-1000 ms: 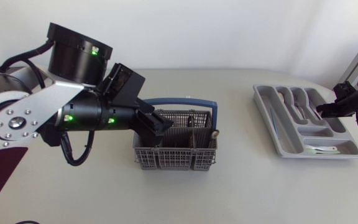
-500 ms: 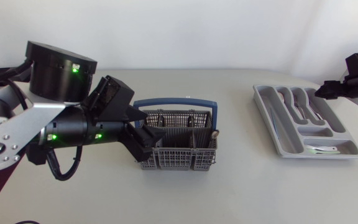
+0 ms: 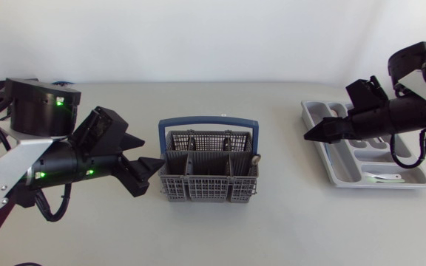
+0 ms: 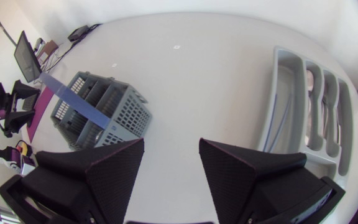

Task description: Sort the cutlery from the basket into the organizer compartments.

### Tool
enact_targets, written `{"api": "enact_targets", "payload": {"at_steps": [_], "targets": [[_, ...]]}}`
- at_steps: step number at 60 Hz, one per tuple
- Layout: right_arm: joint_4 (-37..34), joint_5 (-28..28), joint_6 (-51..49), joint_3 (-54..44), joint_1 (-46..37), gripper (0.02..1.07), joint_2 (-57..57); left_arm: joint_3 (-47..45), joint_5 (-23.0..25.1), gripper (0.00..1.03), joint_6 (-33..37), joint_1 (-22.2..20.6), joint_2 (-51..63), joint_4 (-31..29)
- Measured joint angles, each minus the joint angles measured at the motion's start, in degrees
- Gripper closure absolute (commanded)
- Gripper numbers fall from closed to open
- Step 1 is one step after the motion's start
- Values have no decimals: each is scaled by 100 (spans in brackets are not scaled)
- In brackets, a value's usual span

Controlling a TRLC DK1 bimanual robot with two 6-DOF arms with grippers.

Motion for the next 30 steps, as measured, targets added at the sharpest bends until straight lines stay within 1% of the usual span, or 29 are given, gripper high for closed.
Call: {"api": "enact_targets", "payload": {"at_steps": [7, 16, 23, 30], "targets": [[22, -26, 260, -48, 461, 47, -4, -184, 107, 20, 160, 245, -4, 76], [26, -232, 566, -59, 870, 48, 9, -345, 166, 20, 321, 420, 81, 396], [33, -321, 723, -61, 1078, 48, 90, -365, 262, 20, 422, 610, 428, 664], [63, -415, 807, -142, 1213, 48, 170, -417, 286, 20, 494, 667, 717, 872]]}}
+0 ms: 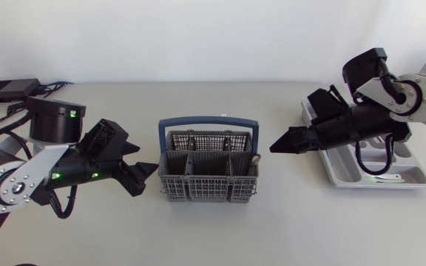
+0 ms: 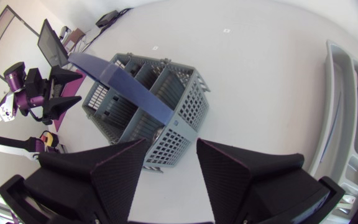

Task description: Sort the cutlery from the basket into the organizer compartments.

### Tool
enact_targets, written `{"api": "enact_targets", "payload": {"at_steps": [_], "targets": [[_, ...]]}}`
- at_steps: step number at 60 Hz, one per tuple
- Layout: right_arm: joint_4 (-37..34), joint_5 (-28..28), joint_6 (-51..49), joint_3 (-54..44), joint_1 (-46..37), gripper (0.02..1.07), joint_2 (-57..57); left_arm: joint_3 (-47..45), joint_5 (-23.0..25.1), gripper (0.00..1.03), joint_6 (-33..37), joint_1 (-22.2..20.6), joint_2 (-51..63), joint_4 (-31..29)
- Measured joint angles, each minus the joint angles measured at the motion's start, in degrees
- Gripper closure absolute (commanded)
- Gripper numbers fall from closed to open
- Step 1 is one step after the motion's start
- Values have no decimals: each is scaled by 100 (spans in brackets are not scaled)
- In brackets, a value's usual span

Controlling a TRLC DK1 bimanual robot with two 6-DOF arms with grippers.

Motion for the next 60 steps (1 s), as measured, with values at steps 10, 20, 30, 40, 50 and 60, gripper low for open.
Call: {"api": "enact_targets", "payload": {"at_steps": [10, 20, 30, 40, 50, 60], "targets": [[2, -31, 20, -57, 195, 48, 109, -35, 0, 20, 33, 0, 232, 256], [9, -33, 20, -61, 350, 48, 175, -37, -2, 20, 33, -33, 391, 341], [94, -33, 42, -61, 382, 50, 293, -57, 0, 20, 31, -269, 428, 339], [177, -11, 59, -61, 382, 52, 393, -57, 2, 20, 28, -422, 428, 337], [317, 107, 83, -61, 409, 56, 407, -57, 0, 20, 28, -452, 428, 328], [522, 424, 164, -61, 527, 62, 413, -57, 0, 20, 28, -492, 428, 313]]}}
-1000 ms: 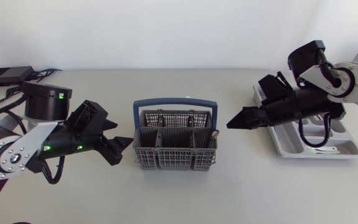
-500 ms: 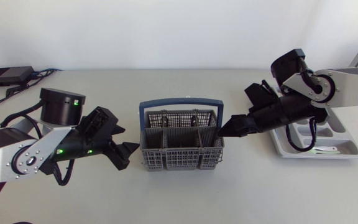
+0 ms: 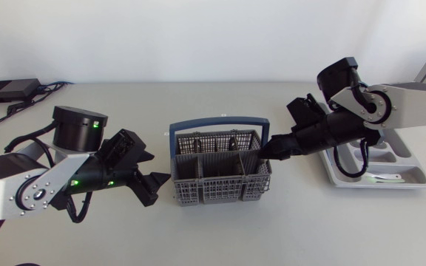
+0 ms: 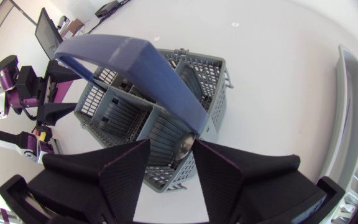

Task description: Sort the cutlery from the basket into the organizer compartments.

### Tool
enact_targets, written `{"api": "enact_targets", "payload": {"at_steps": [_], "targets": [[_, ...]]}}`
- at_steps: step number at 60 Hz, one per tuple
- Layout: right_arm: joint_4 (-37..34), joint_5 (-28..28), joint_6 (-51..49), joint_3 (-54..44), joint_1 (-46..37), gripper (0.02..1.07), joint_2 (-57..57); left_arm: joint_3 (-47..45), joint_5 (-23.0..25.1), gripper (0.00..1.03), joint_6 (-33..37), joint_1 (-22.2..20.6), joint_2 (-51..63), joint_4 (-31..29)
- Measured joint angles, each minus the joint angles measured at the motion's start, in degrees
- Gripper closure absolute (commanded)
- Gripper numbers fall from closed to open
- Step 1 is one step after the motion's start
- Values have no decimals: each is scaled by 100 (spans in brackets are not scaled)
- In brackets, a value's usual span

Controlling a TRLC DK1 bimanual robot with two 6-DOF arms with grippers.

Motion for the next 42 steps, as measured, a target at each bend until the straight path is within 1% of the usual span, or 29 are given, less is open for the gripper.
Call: {"api": "enact_targets", "payload": {"at_steps": [7, 15, 17, 21, 28, 42], "targets": [[140, 177, 24, 0, 44, 66, 28, 0, 0, 20, 0, 0, -4, -4], [203, 339, 26, 0, 83, 78, 59, 0, -2, 17, 0, -26, -7, -39], [214, 348, 26, 0, 83, 80, 66, 0, -2, 17, 0, -31, -11, -48], [225, 369, 26, 0, 83, 80, 70, 0, -2, 17, 0, -31, -26, -68], [234, 411, 26, 0, 107, 88, 68, -4, -2, 17, 0, -31, -90, -146], [223, 435, 46, 0, 157, 89, 24, -33, -2, 16, -4, -101, -232, -236]]}}
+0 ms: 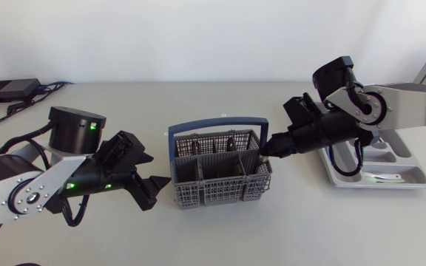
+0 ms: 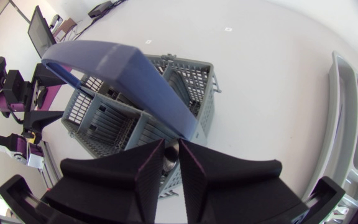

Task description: Sort the cutlery from the basket into the organizer compartments.

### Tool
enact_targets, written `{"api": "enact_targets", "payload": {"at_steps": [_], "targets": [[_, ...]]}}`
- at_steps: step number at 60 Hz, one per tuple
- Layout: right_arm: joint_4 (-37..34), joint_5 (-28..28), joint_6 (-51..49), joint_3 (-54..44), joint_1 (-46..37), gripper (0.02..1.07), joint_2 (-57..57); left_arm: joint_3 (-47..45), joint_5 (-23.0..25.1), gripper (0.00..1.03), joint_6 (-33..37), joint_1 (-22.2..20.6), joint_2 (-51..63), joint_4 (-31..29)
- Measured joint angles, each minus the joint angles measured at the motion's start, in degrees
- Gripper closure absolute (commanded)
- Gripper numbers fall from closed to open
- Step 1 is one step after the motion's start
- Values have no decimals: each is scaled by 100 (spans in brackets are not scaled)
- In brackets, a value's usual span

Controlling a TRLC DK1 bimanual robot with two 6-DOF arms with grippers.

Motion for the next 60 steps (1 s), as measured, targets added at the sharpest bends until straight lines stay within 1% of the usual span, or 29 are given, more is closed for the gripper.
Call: {"api": "enact_targets", "payload": {"at_steps": [16, 33, 52, 53, 56, 59, 60], "targets": [[-184, 68, 0, 0, 138, 89, -168, 0, 2, 16, -22, -81, -11, 4], [-184, 514, -31, -2, 442, 89, -190, 0, 2, 16, -44, -85, -28, 4], [-166, 710, -157, -42, 527, 89, -223, -4, 2, 16, -83, -85, -39, 4], [-162, 708, -175, -44, 531, 89, -223, -4, 2, 16, -83, -85, -39, 4], [-160, 717, -199, -44, 557, 97, -223, -4, 2, 16, -83, -85, -39, 4], [-160, 721, -199, -44, 581, 101, -223, -7, 2, 16, -83, -85, -50, 4], [-160, 719, -199, -44, 597, 101, -223, -9, 2, 16, -83, -85, -52, 4]]}}
